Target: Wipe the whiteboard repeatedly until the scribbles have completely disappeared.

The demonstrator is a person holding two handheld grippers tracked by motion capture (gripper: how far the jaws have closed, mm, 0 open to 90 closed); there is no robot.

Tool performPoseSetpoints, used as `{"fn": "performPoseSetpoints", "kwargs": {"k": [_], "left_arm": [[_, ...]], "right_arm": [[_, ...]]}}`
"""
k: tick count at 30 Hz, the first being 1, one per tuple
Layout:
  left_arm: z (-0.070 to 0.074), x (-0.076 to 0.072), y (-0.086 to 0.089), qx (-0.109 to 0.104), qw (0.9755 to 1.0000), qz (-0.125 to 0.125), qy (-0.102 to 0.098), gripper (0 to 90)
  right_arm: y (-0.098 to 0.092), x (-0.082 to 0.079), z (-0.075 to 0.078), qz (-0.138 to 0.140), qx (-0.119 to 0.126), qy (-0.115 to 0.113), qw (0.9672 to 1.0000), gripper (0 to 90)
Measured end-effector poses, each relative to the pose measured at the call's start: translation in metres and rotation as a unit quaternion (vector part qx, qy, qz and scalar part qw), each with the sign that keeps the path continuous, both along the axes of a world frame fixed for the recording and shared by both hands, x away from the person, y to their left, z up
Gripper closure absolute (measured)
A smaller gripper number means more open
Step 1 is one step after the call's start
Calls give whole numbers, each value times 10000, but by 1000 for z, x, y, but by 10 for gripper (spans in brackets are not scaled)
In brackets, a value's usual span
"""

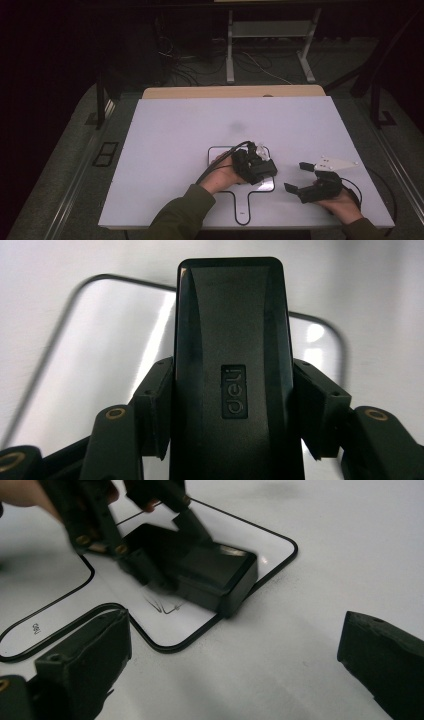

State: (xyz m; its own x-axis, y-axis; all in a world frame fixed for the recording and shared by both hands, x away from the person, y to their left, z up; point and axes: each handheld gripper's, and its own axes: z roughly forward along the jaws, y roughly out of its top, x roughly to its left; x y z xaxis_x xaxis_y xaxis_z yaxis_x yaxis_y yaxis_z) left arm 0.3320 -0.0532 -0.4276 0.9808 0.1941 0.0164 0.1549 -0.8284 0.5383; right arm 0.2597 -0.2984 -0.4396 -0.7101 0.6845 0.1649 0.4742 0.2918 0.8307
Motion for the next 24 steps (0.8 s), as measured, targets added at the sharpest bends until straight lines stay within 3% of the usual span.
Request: {"fn": "performPoseSetpoints", "kwargs": {"k": [3, 6, 7, 13, 16, 20, 24], "left_arm": [[0, -10, -2, -57, 9999, -127, 100, 399], [-1, -12, -4, -41, 9998, -193, -51, 399], [-1, -13, -4, -60, 9999, -118, -8, 399], [-1, 3, -7, 25, 9996, 92, -280, 399], [-1, 4, -7, 21, 9997, 143, -202, 399], [-1, -5, -9, -47, 10000, -31, -50, 399], [-1, -5, -8, -132, 9999, -14, 85, 395]], "right_arm": [[0, 0, 1, -9, -3, -28, 10000, 0], [-1, -1, 2, -44, 31, -45, 10000, 0], [-1, 0, 2, -65, 42, -57, 10000, 0], [-1, 0, 2, -76, 35, -60, 9999, 0], [-2, 0, 1, -75, 29, -56, 10000, 0], [-2, 0, 2, -82, 43, -56, 9999, 0], [-3, 0, 2, -80, 42, -56, 9999, 0]]}}
